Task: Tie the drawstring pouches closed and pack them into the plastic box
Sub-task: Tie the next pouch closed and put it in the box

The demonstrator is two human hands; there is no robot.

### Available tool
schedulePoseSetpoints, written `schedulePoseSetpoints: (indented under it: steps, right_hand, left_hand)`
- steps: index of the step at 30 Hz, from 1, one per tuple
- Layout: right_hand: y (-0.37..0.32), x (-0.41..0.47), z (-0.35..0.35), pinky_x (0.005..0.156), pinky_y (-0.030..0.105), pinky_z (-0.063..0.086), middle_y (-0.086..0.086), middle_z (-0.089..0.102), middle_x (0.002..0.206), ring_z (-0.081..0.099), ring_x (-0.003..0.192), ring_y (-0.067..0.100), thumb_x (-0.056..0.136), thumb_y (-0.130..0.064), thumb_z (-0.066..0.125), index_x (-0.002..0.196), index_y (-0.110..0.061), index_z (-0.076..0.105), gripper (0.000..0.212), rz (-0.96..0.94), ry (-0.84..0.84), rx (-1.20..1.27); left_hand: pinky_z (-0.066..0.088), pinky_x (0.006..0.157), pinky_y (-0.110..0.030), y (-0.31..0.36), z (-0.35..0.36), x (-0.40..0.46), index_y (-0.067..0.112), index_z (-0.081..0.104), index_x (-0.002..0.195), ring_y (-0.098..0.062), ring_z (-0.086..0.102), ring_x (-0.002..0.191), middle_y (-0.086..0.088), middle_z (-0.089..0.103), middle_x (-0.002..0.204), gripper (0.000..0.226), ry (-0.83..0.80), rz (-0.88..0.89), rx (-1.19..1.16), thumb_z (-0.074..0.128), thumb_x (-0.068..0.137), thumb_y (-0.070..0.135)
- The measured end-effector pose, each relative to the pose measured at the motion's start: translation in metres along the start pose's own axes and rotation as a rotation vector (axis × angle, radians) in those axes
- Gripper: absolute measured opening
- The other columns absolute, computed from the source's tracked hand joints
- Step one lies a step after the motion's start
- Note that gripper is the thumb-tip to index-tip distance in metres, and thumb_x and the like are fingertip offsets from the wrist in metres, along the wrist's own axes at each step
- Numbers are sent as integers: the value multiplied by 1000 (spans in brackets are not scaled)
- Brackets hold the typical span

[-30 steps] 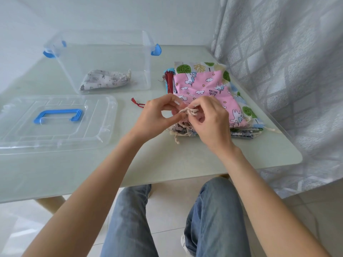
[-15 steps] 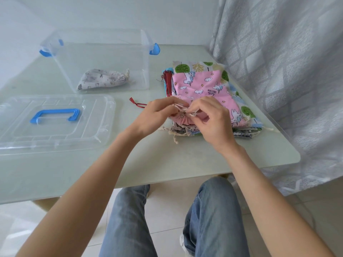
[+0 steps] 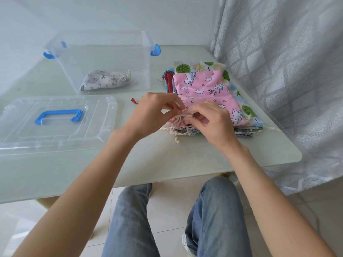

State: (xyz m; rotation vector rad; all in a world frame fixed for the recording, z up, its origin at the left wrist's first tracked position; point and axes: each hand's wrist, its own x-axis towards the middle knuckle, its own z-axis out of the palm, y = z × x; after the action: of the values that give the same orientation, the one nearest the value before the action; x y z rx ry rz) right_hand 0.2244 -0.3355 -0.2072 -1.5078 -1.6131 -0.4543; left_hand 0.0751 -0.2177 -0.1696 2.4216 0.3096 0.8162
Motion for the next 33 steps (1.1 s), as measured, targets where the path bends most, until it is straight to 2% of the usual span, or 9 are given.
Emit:
schedulePoseSetpoints:
  steps: [4, 8, 11, 19, 22, 24, 27, 30, 33]
  right_hand:
    - [-2, 1, -2, 51, 37, 51, 2, 66, 73, 59, 60, 18, 82, -25, 67, 83, -8, 69, 17, 28, -5, 35]
    - [-1, 3, -1, 51, 37, 49, 1, 67, 70, 57, 61, 19, 81, -25, 69, 79, -10, 71, 15, -10, 8, 17]
    - [-1, 1, 1, 59, 38, 52, -4, 72, 88, 63, 77, 18, 83, -23, 70, 77, -8, 71, 17, -10, 13, 49]
    - [-8, -14, 5, 68, 30, 50, 0, 70, 89, 65, 78, 20, 80, -13, 73, 74, -4, 67, 12, 168, 138, 146]
    - [-5, -21, 3, 81, 22, 45, 0, 68, 101, 58, 94, 17, 80, -20, 72, 79, -5, 68, 16, 217, 85, 68]
    - [-5, -23, 1, 79, 15, 43, 0, 68, 102, 55, 95, 16, 82, -21, 70, 80, -5, 66, 16, 266, 57, 80]
    - [-6, -25, 0, 73, 29, 51, 3, 69, 91, 60, 87, 18, 83, -27, 67, 80, -6, 64, 22, 366, 20, 105]
    - [-6, -29, -3, 69, 42, 52, 4, 69, 81, 64, 73, 20, 84, -32, 63, 81, -6, 63, 26, 408, 3, 103]
    - [-7, -34, -6, 67, 42, 52, 3, 68, 79, 64, 71, 20, 84, -28, 64, 79, -5, 61, 23, 367, -9, 78]
  left_hand:
    - [55, 71, -29, 2, -1, -2, 13, 68, 96, -16, 64, 74, 2, 61, 89, 14, -9, 92, 128, 61, 86, 5]
    - [50, 72, -11, -2, -2, -6, 12, 67, 96, -6, 62, 79, 2, 63, 86, 16, -28, 2, -28, 63, 85, 1]
    - [46, 74, -8, -5, -4, -9, 18, 66, 89, -2, 63, 73, 2, 66, 79, 20, -18, -113, -151, 65, 83, 0]
    - [55, 78, -21, -19, 3, -20, 19, 67, 81, -6, 67, 69, 6, 69, 72, 16, 26, -355, -487, 67, 82, 4]
    - [54, 80, -25, -24, 2, -22, 21, 66, 82, -8, 66, 71, 1, 69, 75, 17, 24, -351, -411, 65, 84, 5]
    - [53, 77, -20, -23, 4, -23, 18, 65, 85, -3, 66, 69, 2, 68, 75, 15, 6, -301, -311, 63, 86, 4]
    - [46, 68, -9, -21, 3, -23, 10, 67, 91, 6, 60, 65, 11, 64, 72, 8, 4, -156, -54, 61, 88, 5]
    - [51, 71, -29, -26, 2, -25, 8, 67, 96, -13, 63, 71, 6, 64, 80, 10, -3, -16, 119, 60, 88, 8]
    - [52, 70, -39, -29, 5, -28, 9, 67, 94, -22, 63, 70, 7, 61, 80, 14, -16, 16, 168, 57, 86, 12]
